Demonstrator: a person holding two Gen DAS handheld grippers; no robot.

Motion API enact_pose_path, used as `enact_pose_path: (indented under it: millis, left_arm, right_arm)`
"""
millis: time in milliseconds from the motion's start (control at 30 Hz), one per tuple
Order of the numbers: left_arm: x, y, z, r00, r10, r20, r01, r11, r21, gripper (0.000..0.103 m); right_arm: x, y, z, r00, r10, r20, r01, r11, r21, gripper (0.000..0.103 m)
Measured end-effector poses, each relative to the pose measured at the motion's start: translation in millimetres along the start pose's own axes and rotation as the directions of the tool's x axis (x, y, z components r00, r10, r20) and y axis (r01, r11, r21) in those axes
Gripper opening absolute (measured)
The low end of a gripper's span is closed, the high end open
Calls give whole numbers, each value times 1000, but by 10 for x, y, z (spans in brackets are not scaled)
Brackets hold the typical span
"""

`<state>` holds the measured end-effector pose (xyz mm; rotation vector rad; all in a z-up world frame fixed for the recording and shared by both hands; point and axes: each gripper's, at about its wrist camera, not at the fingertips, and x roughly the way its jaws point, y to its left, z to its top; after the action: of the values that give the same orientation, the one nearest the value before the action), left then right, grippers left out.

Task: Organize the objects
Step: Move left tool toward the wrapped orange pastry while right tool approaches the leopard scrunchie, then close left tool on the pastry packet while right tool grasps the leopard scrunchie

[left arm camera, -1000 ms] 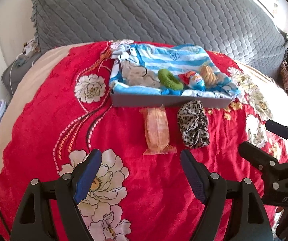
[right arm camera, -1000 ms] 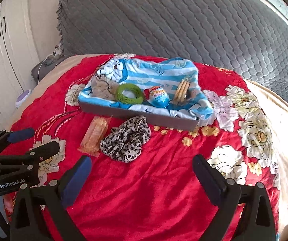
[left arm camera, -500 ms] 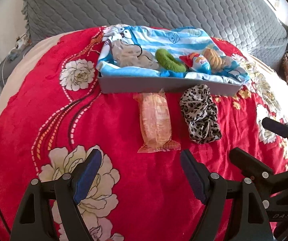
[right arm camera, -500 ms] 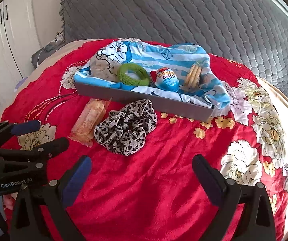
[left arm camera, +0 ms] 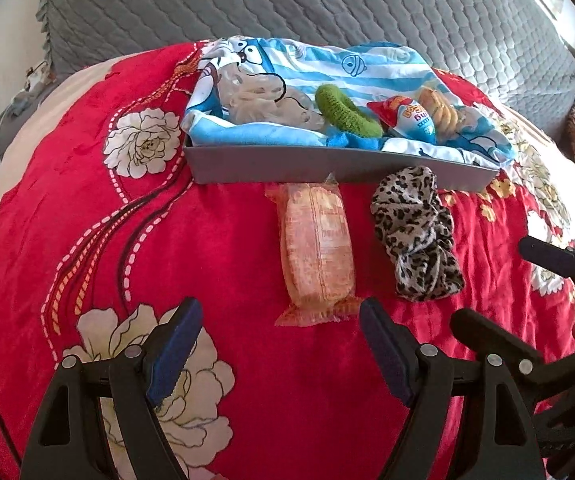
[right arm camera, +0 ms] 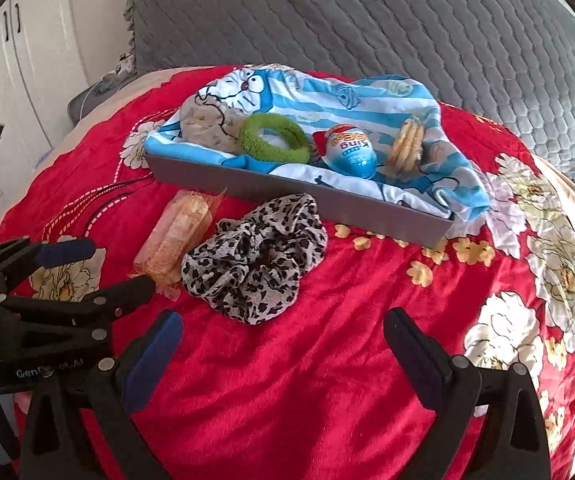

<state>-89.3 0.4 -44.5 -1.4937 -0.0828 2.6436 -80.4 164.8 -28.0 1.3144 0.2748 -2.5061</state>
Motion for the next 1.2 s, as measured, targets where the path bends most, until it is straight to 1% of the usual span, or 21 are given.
enact_pose_path:
  millis: [367, 533, 700, 767, 833, 867, 1000, 1067, 1100, 1200]
  left_arm:
    - [161, -23, 130, 1000, -14, -12, 14, 1000, -2, 82]
    - [220, -13, 163, 1000, -18, -18, 18, 1000, -9, 82]
    - [279, 12, 187, 999, -24, -28, 24, 1000, -19, 82]
    - [306, 14, 200, 999, -27, -32, 26, 999, -22, 82]
    - [328, 19, 211, 999, -30, -32, 30, 999, -23, 82]
    - [334, 21, 215, 999, -30, -30, 29, 999, -24, 82]
    - [360, 33, 237, 999, -38, -30, 37, 999, -23, 82]
    - [362, 45, 234, 999, -44, -32, 43, 999, -29, 80]
    - [369, 47, 238, 998, -49, -34, 48, 998, -32, 76]
    - [375, 51, 246, 998, -48, -33, 47, 998, -29, 68]
  right_arm:
    - [167, -23, 10, 1000, -3, -8, 2, 1000, -28, 100]
    - [245, 18, 45, 1000, 5, -3, -5, 998, -57, 90]
    - [363, 71, 71, 1000, 1, -17, -2, 996, -89, 83]
    - [391, 93, 81, 1000, 7, -16, -9, 995, -98, 79]
    - [422, 107, 97, 1000, 7, -19, -9, 994, -106, 69]
    - [430, 110, 99, 1000, 9, -21, -11, 994, -107, 67]
    - [471, 125, 122, 999, 28, -33, -32, 994, -109, 45]
    - [472, 121, 126, 999, 34, -35, -37, 994, -103, 43]
    - [469, 112, 128, 999, 41, -35, -44, 994, -97, 41]
    - [469, 69, 130, 997, 59, -43, -62, 996, -70, 39]
